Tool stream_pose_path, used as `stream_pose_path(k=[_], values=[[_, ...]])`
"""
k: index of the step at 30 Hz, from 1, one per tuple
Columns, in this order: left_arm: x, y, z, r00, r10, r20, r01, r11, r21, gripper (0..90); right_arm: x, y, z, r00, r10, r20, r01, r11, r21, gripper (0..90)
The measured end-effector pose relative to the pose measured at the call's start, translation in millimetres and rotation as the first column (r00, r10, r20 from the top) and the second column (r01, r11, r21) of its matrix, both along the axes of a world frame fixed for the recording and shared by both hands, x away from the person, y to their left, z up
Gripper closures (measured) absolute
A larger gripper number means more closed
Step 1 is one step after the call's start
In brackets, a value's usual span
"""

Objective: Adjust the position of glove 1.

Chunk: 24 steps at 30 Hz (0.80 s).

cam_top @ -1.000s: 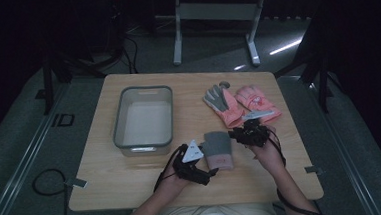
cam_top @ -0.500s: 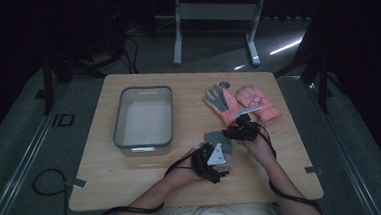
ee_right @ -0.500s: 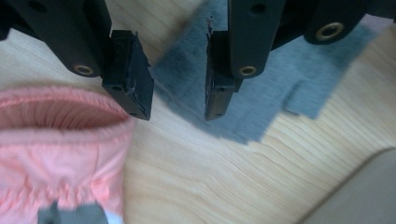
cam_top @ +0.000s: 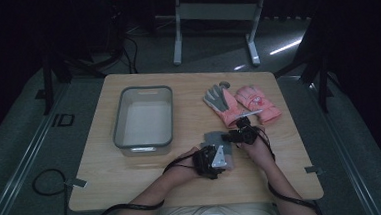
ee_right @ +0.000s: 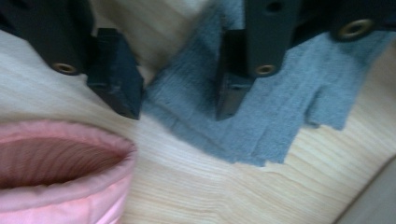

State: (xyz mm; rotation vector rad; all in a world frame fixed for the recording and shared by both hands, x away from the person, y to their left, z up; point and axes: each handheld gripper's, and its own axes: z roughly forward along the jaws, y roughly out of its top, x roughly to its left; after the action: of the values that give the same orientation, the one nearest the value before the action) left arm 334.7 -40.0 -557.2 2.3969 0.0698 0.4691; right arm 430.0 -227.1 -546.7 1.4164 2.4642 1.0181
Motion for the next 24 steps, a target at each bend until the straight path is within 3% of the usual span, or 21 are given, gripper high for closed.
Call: stream_pose_path(k=[5, 9, 11, 13, 18, 22, 24], values=[[7.4, 5.5, 2.7, 0.999, -0.025, -0.036, 0.024, 0.9996, -0.012, 52.6, 0.6, -0.9, 0.0, 0.9999, 0.0, -0.015, 0.0, 1.0, 0.017, 56.0], [15.5, 10.3, 4.6, 0.9954, -0.051, -0.081, 0.048, 0.9982, -0.036, 59.7, 3.4, -3.6, -2.4, 0.9968, 0.017, -0.078, -0.008, 0.994, 0.109, 58.6], [16.3, 10.8, 4.8, 0.995, -0.054, -0.084, 0.051, 0.998, -0.038, 60.5, 3.4, -3.6, -2.4, 0.9968, 0.017, -0.078, -0.008, 0.994, 0.109, 58.6], [18.5, 11.8, 4.9, 0.9932, -0.058, -0.101, 0.053, 0.9973, -0.051, 62.2, 5.0, -0.2, -4.1, 0.9933, 0.046, -0.106, -0.03, 0.989, 0.146, 60.9], [20.8, 11.9, 7.8, 0.9903, -0.048, -0.13, 0.043, 0.9981, -0.045, 65.0, 5.1, 11.9, -4.0, 0.9934, 0.064, -0.095, -0.05, 0.989, 0.141, 67.7], [21.0, 12.1, 14.5, 0.9897, -0.041, -0.137, 0.039, 0.9991, -0.014, 66.9, 1.2, 16.2, 2.8, 0.9957, 0.073, -0.058, -0.065, 0.989, 0.136, 72.8], [21.0, 14.7, 21.4, 0.9891, -0.044, -0.14, 0.041, 0.9988, -0.024, 67.4, -1.6, 13.9, 11.0, 0.9964, 0.079, -0.032, -0.073, 0.985, 0.154, 73.4]])
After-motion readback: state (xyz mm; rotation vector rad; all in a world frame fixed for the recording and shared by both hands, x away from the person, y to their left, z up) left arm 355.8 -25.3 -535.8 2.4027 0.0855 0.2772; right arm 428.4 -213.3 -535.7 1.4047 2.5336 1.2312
